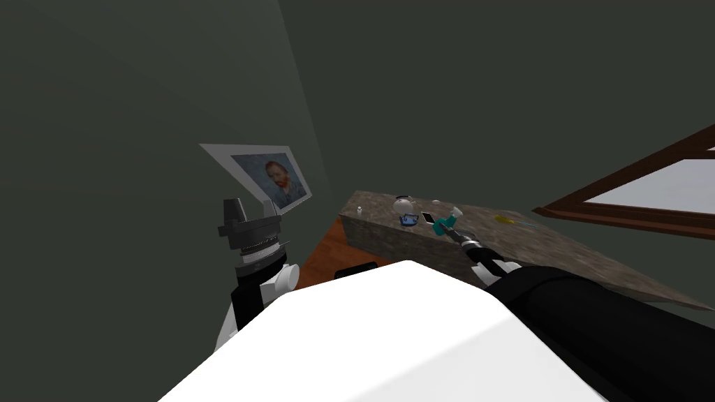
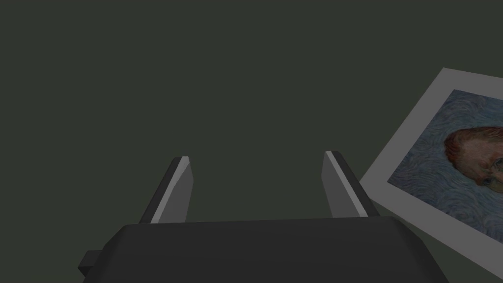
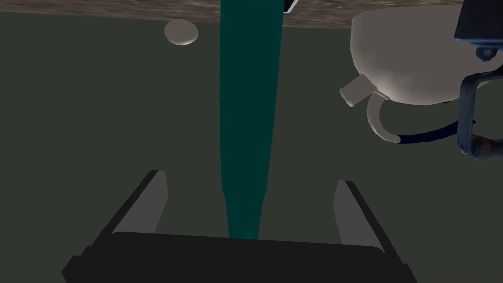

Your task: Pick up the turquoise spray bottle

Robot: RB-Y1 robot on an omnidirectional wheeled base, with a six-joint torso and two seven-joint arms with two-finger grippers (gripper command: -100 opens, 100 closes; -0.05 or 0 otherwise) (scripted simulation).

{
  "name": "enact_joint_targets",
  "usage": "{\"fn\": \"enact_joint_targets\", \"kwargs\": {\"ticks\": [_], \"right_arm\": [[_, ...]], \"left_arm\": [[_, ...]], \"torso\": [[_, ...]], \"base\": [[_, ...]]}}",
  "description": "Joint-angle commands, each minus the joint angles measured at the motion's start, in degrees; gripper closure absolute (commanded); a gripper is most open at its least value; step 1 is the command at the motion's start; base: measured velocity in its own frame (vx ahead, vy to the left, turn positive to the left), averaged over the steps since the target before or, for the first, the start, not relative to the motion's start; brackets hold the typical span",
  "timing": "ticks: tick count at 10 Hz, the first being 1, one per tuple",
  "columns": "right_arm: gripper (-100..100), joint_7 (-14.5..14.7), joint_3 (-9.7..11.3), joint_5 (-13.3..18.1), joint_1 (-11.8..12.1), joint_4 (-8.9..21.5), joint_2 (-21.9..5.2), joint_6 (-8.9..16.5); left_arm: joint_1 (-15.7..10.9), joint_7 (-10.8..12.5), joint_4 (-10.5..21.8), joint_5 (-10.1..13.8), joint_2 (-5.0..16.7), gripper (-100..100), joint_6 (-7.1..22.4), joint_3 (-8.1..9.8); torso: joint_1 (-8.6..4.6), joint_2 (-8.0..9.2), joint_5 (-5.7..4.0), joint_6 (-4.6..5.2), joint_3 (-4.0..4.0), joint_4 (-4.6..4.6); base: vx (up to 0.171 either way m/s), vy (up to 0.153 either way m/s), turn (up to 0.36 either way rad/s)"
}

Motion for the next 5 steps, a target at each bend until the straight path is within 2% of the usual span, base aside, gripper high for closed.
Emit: {"fn": "enact_joint_targets", "kwargs": {"ticks": [1, 2, 4, 5], "right_arm": [[0, 0.0, 0.0, 0.0, 0.0, 0.0, 0.0, 0.0], [-100, 0.3, 2.2, 0.2, -2.9, 2.8, -1.2, -0.8], [-100, 0.3, 2.2, 0.2, -5.1, 5.1, -1.2, -0.8], [-100, 0.6, 4.4, 0.4, -7.2, 6.8, -2.5, -1.6]], "left_arm": [[0.0, 0.0, 0.0, 0.0, 0.0, 0, 0.0, 0.0], [0.0, 0.0, 0.0, 0.0, 0.0, 0, 0.0, 0.0], [0.0, 0.0, 0.0, 0.0, 0.0, 0, 0.0, 0.0], [0.0, 0.0, 0.0, 0.0, 0.0, 0, 0.0, 0.0]], "torso": [[0.0, 0.0, 0.0, 0.0, 0.0, 0.0], [-0.07, 0.11, -0.02, 0.0, 0.07, 0.03], [-0.07, 0.33, -0.03, 0.0, 0.2, 0.08], [-0.08, 0.32, -0.03, 0.01, 0.19, 0.08]], "base": [[0.007, 0.005, 0.0], [-0.032, 0.012, -0.086], [-0.045, 0.016, -0.019], [-0.052, 0.015, -0.085]]}}
